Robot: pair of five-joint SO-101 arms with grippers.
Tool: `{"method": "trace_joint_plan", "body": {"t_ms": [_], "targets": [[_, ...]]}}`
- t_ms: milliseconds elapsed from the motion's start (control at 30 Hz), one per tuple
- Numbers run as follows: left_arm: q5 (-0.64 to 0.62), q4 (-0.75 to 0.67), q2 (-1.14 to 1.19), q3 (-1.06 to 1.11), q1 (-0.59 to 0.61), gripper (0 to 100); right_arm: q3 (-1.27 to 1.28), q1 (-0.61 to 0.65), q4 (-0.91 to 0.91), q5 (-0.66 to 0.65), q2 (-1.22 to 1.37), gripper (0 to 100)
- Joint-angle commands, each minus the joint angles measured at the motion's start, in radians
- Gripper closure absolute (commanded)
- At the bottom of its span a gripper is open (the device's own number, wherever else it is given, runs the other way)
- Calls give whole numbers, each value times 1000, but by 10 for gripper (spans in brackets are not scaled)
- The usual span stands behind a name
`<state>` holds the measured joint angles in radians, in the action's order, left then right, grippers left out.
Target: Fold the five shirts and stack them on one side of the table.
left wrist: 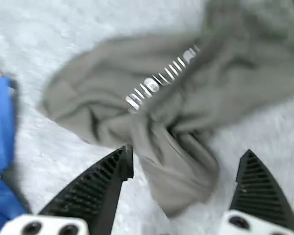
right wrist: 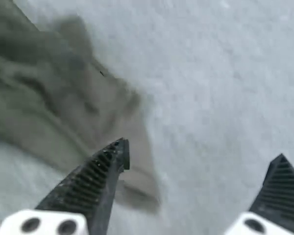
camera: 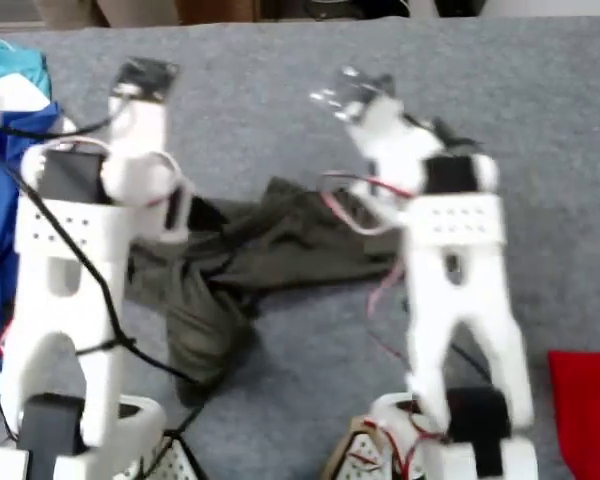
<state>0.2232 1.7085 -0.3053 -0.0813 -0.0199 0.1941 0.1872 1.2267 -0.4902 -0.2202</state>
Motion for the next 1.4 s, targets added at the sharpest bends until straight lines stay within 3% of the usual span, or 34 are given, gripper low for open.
{"method": "trace_joint_plan", "body": {"t_ms": [0, 200, 533, 667, 833, 1100, 1367], "targets": [[9, -87, 58, -58, 107, 660, -157, 142, -32, 124, 168, 580], [6, -129, 257, -60, 244, 661, -481, 285, 83, 226, 499, 580], [8, -199, 625, -68, 270, 664, -871, 291, 216, 368, 980, 585], [8, -212, 687, -69, 267, 664, -1009, 286, 313, 384, 1092, 704], [9, -212, 696, -69, 270, 664, -1144, 283, 419, 371, 1176, 895], [9, -213, 699, -68, 272, 664, -1325, 242, 560, 373, 1188, 883], [9, -215, 699, -71, 287, 664, -1156, 168, 560, 311, 1010, 926]]}}
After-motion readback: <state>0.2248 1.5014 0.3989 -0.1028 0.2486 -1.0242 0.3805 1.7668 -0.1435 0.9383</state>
